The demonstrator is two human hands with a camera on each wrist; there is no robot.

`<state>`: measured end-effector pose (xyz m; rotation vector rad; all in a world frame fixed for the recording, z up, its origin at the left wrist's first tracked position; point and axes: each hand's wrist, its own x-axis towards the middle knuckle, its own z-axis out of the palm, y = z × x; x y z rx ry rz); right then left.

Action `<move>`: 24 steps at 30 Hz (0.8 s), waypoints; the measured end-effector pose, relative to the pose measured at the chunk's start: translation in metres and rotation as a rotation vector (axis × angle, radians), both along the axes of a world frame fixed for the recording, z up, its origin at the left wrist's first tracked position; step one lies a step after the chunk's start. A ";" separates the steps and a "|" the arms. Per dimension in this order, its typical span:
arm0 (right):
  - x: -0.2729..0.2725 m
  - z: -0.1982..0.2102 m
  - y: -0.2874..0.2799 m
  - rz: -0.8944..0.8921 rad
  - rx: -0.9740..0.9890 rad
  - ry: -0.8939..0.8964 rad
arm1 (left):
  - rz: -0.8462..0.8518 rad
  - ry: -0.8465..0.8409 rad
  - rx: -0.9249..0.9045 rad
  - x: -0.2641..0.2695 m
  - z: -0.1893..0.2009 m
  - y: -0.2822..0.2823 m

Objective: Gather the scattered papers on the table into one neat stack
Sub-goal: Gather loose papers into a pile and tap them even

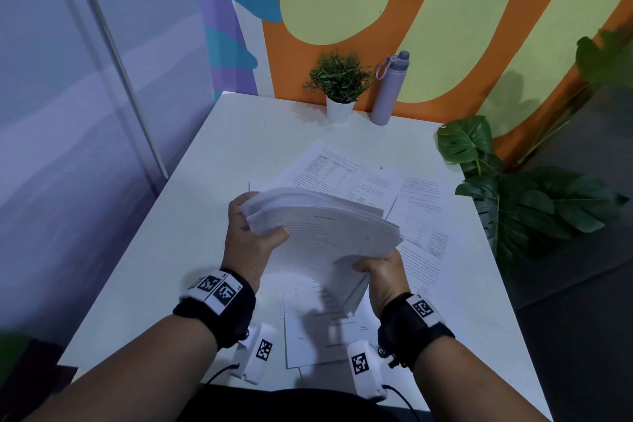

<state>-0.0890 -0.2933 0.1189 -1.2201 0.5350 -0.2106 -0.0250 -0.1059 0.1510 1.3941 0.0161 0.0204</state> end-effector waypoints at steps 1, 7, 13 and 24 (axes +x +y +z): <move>-0.001 -0.001 -0.001 0.009 0.014 -0.013 | 0.017 -0.029 0.004 -0.001 0.004 -0.001; -0.004 0.000 -0.007 0.119 -0.043 -0.051 | 0.213 -0.071 0.056 0.007 0.028 -0.014; -0.008 -0.004 -0.012 0.029 -0.004 -0.098 | 0.154 -0.204 0.030 0.005 0.016 -0.006; 0.003 0.003 -0.003 -0.040 0.047 -0.040 | 0.020 0.173 0.126 -0.003 -0.026 0.001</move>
